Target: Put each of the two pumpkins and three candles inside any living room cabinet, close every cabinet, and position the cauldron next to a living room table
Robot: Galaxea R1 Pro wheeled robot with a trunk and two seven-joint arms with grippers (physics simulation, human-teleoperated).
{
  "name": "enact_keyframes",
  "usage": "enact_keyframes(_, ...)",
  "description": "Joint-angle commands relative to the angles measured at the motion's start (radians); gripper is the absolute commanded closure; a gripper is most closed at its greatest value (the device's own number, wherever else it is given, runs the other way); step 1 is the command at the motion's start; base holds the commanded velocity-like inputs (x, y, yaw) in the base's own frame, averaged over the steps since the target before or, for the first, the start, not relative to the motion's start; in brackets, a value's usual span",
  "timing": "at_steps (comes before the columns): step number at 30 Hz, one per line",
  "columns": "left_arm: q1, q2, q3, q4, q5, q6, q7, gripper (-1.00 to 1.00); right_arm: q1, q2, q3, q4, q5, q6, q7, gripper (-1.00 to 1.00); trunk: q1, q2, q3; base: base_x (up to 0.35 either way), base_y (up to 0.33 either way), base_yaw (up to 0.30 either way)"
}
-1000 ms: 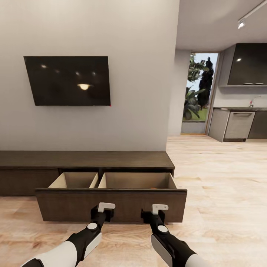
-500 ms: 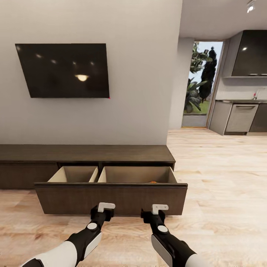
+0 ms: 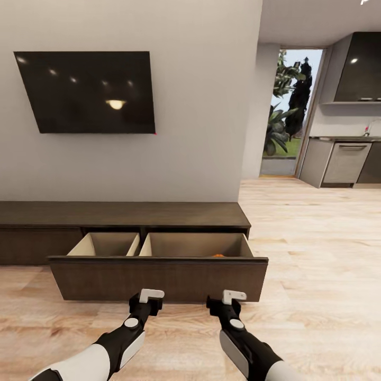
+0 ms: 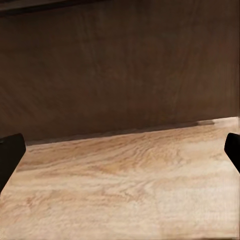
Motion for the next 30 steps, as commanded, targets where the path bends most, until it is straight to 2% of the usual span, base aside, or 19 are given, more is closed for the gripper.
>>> enact_keyframes(1,-0.001,0.000,-0.009,0.000,0.006,-0.004,0.006,-1.00,-0.001,0.000,0.003,0.001,-0.011,-0.007,-0.006,-1.00,0.000,0.000,-0.001,0.000,0.000,0.000)
enact_keyframes(8,-0.001,0.000,-0.010,0.000,0.004,-0.003,0.006,-1.00,-0.001,0.001,-0.014,0.001,-0.009,-0.006,-0.002,-1.00,0.000,0.000,-0.001,0.039,0.005,0.000)
enact_keyframes(20,-0.001,0.001,-0.009,0.000,0.005,-0.002,0.006,-1.00,-0.001,0.001,-0.014,0.002,0.001,-0.006,0.000,-1.00,0.000,0.000,-0.001,0.256,0.072,0.000)
enact_keyframes(30,-0.001,0.001,-0.009,0.000,0.007,-0.002,0.005,-1.00,-0.001,-0.002,-0.006,0.021,0.008,-0.005,0.003,-1.00,0.000,0.000,-0.001,0.046,0.009,0.000)
